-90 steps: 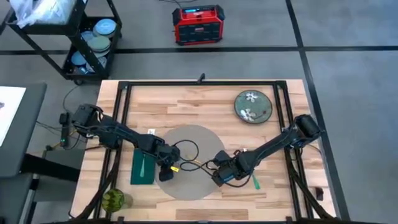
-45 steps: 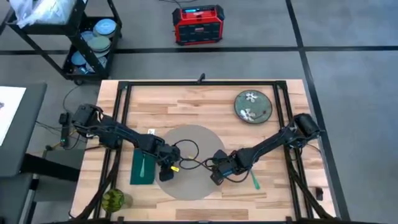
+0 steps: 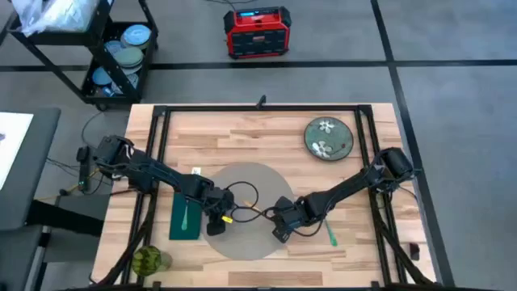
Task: Set table place
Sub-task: Adjust the gold table knife on the gray table placemat
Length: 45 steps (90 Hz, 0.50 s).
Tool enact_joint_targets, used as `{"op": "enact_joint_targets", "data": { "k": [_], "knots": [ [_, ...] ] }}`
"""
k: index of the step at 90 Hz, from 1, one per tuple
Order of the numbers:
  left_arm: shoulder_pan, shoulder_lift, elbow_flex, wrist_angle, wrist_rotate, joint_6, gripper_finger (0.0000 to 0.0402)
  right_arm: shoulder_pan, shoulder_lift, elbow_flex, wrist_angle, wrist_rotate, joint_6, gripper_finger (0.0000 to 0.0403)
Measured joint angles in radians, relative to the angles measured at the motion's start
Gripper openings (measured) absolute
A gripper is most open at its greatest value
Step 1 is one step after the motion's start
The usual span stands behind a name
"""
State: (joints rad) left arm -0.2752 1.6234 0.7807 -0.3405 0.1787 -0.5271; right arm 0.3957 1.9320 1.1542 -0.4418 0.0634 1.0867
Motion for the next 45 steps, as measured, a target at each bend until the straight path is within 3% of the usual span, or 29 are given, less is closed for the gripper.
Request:
{"op": "enact_joint_targets", "data": {
  "k": [11, 28, 45],
  "knots": [
    [0.000, 0.000, 0.000, -0.002, 0.001, 0.004, 0.0000, 0.000, 0.012, 0.001, 0.004, -0.056, 0.009, 0.0109],
    [0.001, 0.000, 0.000, 0.000, 0.000, 0.004, 0.0000, 0.000, 0.007, -0.001, -0.028, -0.063, 0.022, 0.0013],
    [0.002, 0.000, -0.001, 0.019, -0.003, -0.006, 0.0000, 0.001, 0.008, -0.002, -0.026, -0.061, 0.069, 0.0002]
  ]
}}
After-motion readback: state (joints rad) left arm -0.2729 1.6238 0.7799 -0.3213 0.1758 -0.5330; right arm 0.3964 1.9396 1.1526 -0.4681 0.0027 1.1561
